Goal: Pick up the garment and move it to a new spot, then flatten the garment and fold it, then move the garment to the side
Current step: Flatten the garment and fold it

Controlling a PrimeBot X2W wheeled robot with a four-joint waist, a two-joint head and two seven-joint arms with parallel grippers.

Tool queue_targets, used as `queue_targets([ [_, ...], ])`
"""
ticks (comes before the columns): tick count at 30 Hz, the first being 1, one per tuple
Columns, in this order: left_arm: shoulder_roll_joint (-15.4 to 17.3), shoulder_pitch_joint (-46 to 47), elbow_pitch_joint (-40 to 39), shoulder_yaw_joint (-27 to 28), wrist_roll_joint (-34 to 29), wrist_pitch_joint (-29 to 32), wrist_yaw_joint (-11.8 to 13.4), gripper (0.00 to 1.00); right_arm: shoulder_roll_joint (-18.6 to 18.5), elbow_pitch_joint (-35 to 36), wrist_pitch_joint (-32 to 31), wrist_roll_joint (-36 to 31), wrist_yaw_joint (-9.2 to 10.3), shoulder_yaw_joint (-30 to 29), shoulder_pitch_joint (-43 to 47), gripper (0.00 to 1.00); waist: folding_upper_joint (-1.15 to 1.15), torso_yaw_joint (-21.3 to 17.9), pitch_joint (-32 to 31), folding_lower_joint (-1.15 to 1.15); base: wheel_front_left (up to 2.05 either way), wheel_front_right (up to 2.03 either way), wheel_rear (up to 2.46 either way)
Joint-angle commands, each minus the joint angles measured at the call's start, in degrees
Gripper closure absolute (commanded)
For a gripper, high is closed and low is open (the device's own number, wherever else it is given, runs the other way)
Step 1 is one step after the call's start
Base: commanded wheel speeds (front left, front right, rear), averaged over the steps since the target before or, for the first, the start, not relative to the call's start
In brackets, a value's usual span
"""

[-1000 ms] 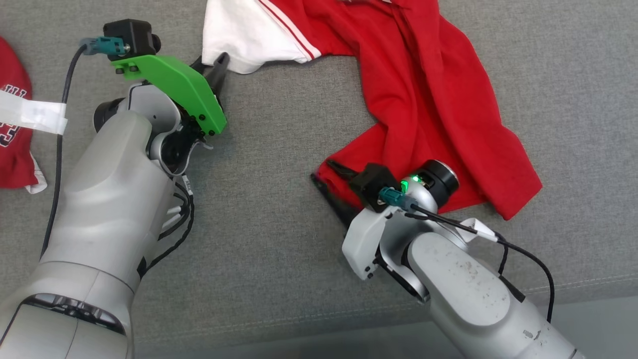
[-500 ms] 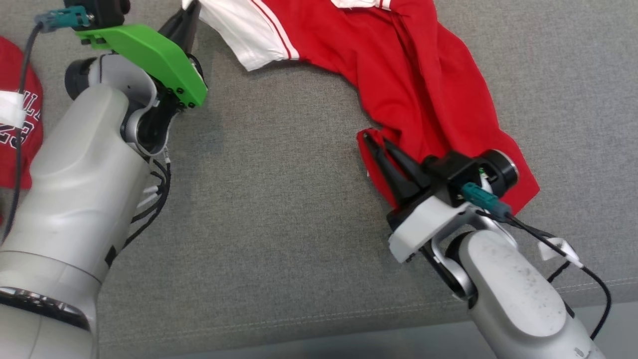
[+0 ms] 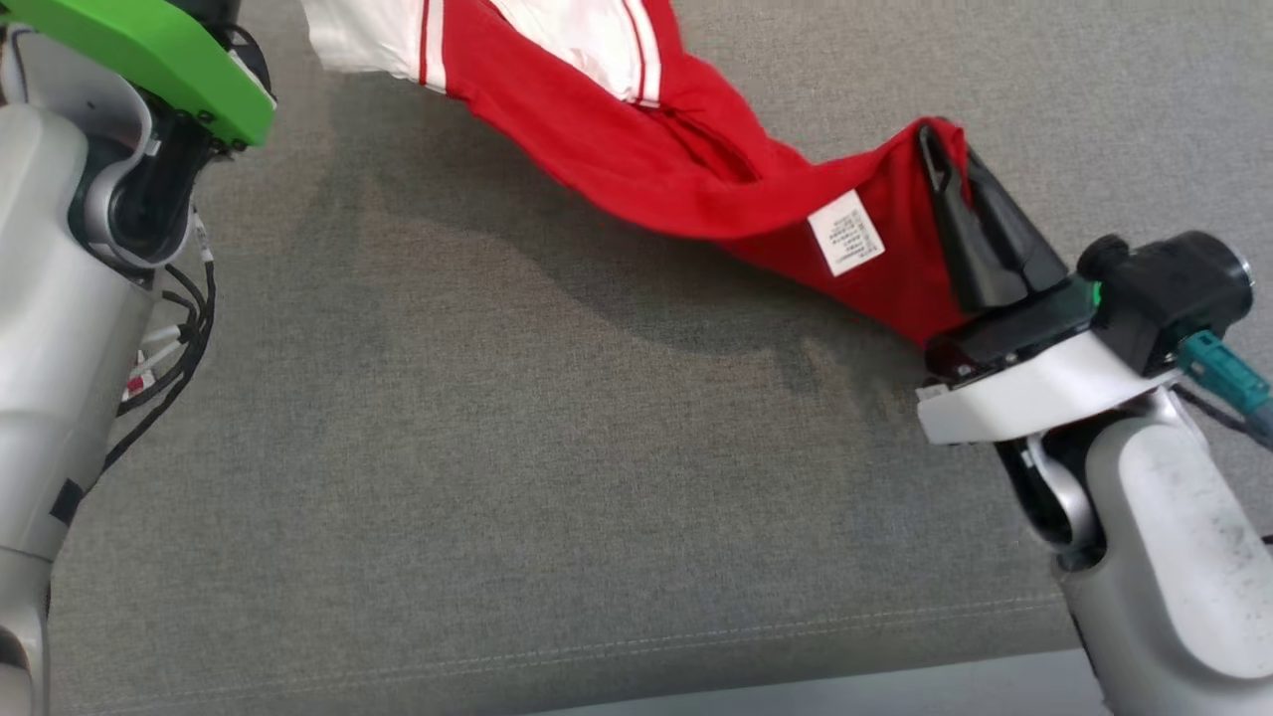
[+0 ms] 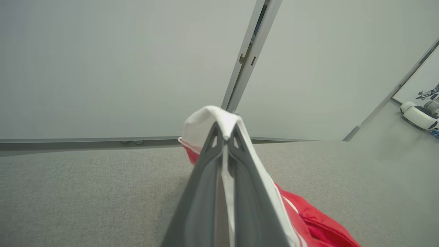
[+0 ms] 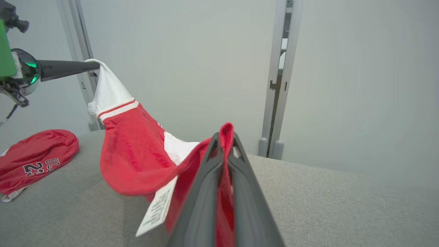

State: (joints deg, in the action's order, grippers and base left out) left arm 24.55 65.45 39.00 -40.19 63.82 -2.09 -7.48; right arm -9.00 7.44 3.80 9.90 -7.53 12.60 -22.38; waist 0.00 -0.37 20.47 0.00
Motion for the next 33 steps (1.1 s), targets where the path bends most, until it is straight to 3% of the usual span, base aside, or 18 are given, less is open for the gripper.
queue_targets([
  [1, 1.0, 1.3, -1.5, 0.7, 0.2, -0.1, 0.2, 1.00, -1.3, 0.9, -0.2, 0.8, 0.08, -0.8, -1.8, 1.00, 0.00, 0.1, -1.8, 0.00, 0.00, 0.00, 0.00],
  [9, 4.6, 2.7, -9.1, 2.4, 0.7, 1.9, 3.6, 1.00, -6.6, 1.0, -1.3, 3.4, 0.07, -3.7, -10.6, 1.00, 0.00, 0.9, -6.7, 0.00, 0.00, 0.00, 0.00],
  [21, 6.4, 6.8, -17.6, 2.9, 2.8, 10.2, 8.6, 1.00, -13.5, -4.8, -3.9, 7.9, 0.07, -0.7, -24.0, 1.00, 0.00, 2.4, -11.9, 0.00, 0.00, 0.00, 0.00],
  [27, 5.9, 10.1, -14.2, 3.3, 3.4, 13.4, 10.3, 1.00, -14.3, -14.9, -5.6, 10.5, 0.07, 4.5, -33.1, 1.00, 0.00, 1.6, -10.2, 0.00, 0.00, 0.00, 0.00],
  [33, 4.8, 15.3, -5.7, 3.4, 1.2, 11.6, 10.3, 1.00, -12.1, -30.1, -2.7, 10.7, 0.08, 10.5, -45.1, 1.00, 0.00, 0.6, -6.5, 0.00, 0.00, 0.00, 0.00],
])
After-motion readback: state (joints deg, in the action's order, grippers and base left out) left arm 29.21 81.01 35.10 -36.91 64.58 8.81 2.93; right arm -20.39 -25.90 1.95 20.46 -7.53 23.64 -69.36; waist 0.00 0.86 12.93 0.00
